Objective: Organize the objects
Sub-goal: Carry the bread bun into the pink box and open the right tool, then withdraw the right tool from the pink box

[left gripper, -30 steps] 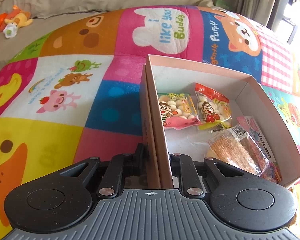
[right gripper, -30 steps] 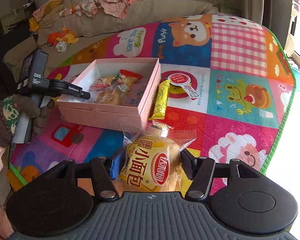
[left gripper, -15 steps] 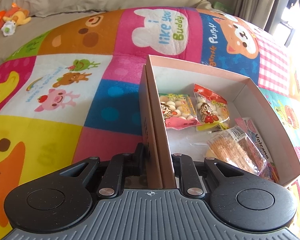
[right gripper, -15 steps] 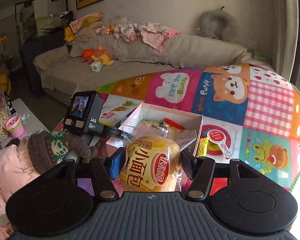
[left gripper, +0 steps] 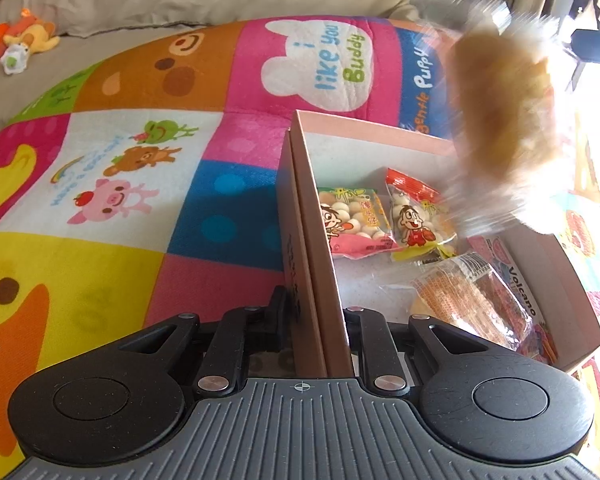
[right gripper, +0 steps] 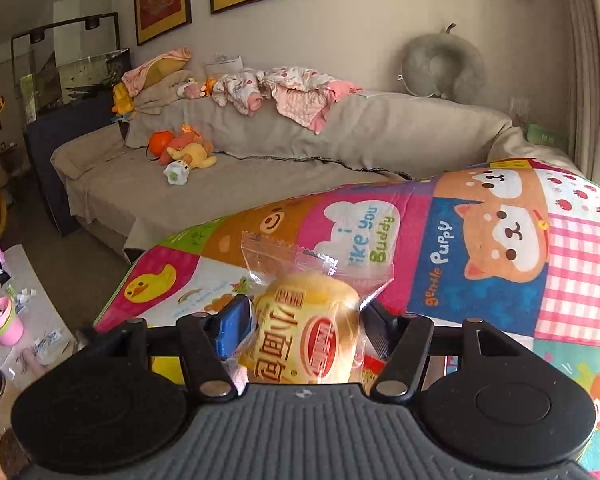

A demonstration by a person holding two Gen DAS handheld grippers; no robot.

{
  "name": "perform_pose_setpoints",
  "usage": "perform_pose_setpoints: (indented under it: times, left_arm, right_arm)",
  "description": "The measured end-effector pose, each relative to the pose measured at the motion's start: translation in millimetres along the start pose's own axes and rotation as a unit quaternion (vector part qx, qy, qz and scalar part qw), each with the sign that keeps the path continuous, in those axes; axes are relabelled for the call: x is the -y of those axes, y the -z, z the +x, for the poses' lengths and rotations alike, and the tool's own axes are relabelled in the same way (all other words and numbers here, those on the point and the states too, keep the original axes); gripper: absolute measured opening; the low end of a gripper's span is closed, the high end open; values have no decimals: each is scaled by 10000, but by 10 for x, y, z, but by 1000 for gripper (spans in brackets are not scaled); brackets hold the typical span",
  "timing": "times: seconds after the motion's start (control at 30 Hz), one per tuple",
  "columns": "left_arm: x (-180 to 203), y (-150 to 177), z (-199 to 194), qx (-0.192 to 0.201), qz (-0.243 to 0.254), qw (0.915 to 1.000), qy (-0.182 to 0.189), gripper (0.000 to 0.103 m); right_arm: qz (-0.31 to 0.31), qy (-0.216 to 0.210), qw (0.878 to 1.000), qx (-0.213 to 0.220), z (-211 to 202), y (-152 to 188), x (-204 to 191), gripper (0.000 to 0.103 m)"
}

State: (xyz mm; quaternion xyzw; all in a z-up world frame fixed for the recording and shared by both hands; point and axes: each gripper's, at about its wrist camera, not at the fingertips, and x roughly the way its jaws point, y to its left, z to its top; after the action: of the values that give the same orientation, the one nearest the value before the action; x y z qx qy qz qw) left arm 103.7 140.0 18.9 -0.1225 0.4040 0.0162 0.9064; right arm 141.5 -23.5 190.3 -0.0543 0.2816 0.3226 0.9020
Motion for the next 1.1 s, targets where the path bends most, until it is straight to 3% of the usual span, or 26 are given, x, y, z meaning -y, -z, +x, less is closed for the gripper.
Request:
perform_pose_setpoints:
  times: [0.13,0.3,0.43,0.6,0.73,0.83,0.93,1.1]
  left_arm:
    - [-2,7,0,33,-14,10000,18,20]
    - [-17,21,-1,79,-64,9999,49,20]
    - [-16,37,-8,134,-109,9998,36,20]
    - [21,64,-11,203,-56,9997,-86,19]
    - [76,45,-6,146,49,9997,-213,19]
    - [118,38,0,116,143,9993,-310,19]
    - [123,23,5,63,158,9993,-331,19]
    - [86,18,8,35,145,9996,-247,19]
  right_arm:
    - [374,69,9992,-141,171,-32,181,66]
    - [251,500,9982,-222,-55,313,444,78]
    - [137,1011,9942,-337,-379,809,718,84]
    - [403,1017,9914,-718,-645,1507,925,94]
    - [346,1238,9877,-889,-685,1933,958,94]
    - [661,1134,9885,-748,-640,1912,1122,94]
    - [1085,848,9887,-596,-472,1675,1372,94]
    - [1383,815,9843,-728,213,1183,1760,94]
